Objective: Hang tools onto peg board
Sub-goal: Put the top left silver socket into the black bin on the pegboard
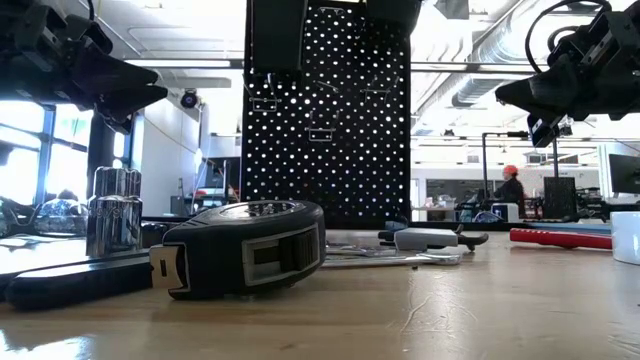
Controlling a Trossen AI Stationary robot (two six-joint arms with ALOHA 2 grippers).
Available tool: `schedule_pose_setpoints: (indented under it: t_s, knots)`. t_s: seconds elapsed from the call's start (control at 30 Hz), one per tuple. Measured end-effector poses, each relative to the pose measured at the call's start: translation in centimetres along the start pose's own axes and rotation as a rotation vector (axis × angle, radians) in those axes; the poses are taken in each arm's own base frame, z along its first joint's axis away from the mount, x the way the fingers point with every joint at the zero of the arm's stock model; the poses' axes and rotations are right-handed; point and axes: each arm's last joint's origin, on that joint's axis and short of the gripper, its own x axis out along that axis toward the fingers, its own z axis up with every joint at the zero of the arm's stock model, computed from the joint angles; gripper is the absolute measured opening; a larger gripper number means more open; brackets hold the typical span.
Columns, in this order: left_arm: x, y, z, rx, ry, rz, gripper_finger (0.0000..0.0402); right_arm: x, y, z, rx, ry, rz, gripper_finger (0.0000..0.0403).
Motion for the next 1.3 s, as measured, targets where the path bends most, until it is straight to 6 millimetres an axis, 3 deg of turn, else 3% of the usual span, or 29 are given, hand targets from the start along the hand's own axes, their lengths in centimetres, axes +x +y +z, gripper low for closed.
schedule_pose_setpoints:
  t_s: [0.37, 0.53, 0.63, 0.97, 1.13, 1.3]
  knots:
    - [0.0, 0.0, 0.0, 0.0, 0.0, 0.003, 0.0137, 0.0, 0.0, 0.0, 0.009, -0.008, -0.016, 0.0]
    - [0.0, 0.0, 0.0, 0.0, 0.0, 0.004, 0.0137, 0.0, -0.1, 1.1, -0.004, -0.152, -0.119, 0.001]
    - [0.0, 0.0, 0.0, 0.0, -0.001, 0.016, 0.0137, 0.2, 0.4, 1.9, -0.037, -0.223, -0.051, 0.0043]
    - [0.0, 0.1, 0.0, -0.001, -0.003, 0.026, 0.0137, 1.4, 3.3, 4.1, -0.145, -0.33, 0.256, 0.021]
    - [0.0, 0.1, 0.0, -0.001, -0.004, 0.026, 0.0137, 2.8, 5.7, 6.7, -0.231, -0.309, 0.355, 0.0229]
    - [0.0, 0.1, 0.0, -0.002, -0.004, 0.026, 0.0137, 5.3, 8.6, 8.7, -0.314, -0.142, 0.464, 0.0228]
